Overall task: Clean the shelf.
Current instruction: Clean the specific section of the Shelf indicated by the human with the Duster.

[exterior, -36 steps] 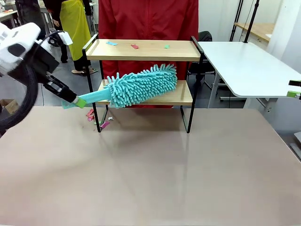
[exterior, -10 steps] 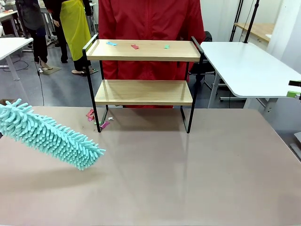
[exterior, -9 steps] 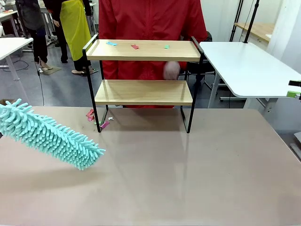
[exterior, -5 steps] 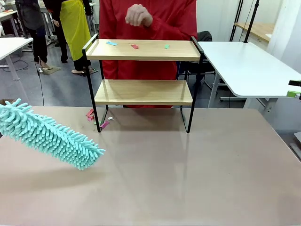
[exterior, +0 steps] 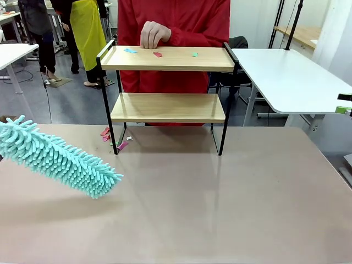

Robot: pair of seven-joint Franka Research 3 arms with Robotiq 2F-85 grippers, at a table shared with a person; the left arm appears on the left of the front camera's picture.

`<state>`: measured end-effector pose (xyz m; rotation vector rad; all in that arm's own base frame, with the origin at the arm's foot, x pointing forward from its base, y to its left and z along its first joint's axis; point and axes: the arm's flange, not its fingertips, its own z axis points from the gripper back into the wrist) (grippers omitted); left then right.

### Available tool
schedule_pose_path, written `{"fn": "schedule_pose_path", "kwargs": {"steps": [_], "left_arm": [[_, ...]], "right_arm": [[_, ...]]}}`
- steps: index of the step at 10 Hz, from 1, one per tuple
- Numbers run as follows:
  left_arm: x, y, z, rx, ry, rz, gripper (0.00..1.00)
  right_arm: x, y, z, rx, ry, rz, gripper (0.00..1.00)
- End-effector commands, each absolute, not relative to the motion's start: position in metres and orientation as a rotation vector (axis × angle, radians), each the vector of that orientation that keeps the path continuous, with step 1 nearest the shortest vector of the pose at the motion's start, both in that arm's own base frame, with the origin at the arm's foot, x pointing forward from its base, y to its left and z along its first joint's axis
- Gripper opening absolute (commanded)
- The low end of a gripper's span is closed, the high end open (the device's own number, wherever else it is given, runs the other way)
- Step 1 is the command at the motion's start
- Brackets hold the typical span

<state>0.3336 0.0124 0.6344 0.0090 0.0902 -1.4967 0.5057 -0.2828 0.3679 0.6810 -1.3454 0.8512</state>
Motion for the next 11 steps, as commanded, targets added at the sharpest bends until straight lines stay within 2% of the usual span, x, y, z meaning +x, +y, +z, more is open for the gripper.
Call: {"fn": "schedule_pose_path", "kwargs": {"steps": [1, 11], "left_arm": [[0.3342, 0.0119, 0.6353, 0.012, 0.081, -1.501, 0.14], [0.3342, 0.0119, 0.6353, 0.012, 0.081, -1.501, 0.14]], "right_arm": [[0.5056, -0.2793, 0.3740, 0.666, -1.319, 0.842, 1.00], [0.5056, -0.2793, 0.3740, 0.666, -1.319, 0.842, 1.00]]}}
